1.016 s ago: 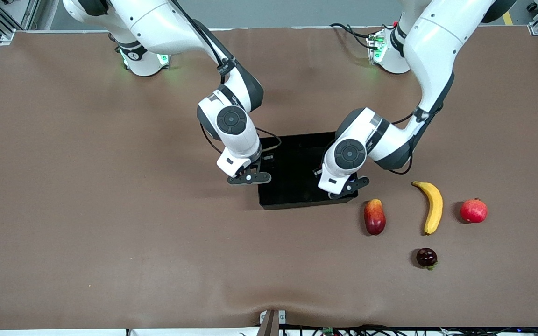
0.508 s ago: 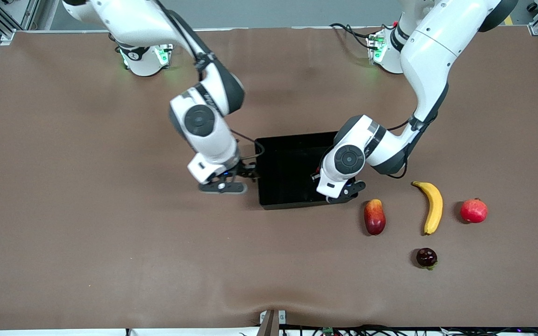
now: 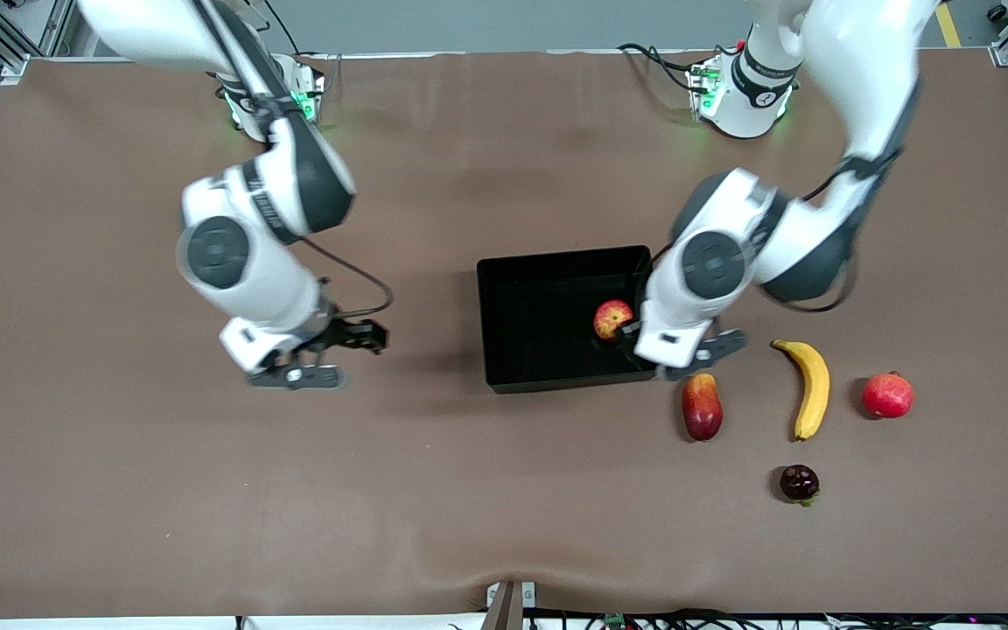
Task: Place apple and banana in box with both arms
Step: 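Move the left gripper to the banana while the right gripper returns to rest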
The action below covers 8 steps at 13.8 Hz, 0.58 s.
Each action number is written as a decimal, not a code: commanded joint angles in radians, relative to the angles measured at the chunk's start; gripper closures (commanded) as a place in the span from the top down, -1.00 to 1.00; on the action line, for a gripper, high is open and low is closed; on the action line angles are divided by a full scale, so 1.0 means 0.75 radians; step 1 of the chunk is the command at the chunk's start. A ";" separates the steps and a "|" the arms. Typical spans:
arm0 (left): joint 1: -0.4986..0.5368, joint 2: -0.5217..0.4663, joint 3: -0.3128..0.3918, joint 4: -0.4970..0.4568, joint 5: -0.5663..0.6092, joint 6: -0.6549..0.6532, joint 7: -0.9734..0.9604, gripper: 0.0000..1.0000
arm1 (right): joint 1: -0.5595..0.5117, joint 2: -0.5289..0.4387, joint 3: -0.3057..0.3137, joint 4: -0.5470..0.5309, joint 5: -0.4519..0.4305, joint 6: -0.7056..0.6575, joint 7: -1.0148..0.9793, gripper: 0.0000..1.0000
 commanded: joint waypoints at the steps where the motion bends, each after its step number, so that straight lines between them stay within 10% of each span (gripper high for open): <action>1: 0.206 -0.030 -0.010 -0.025 0.029 -0.040 0.236 1.00 | -0.140 -0.076 0.028 -0.030 0.018 -0.082 -0.172 1.00; 8: 0.646 0.122 -0.008 -0.164 0.041 0.259 0.972 1.00 | -0.336 -0.245 0.024 -0.038 0.087 -0.377 -0.516 1.00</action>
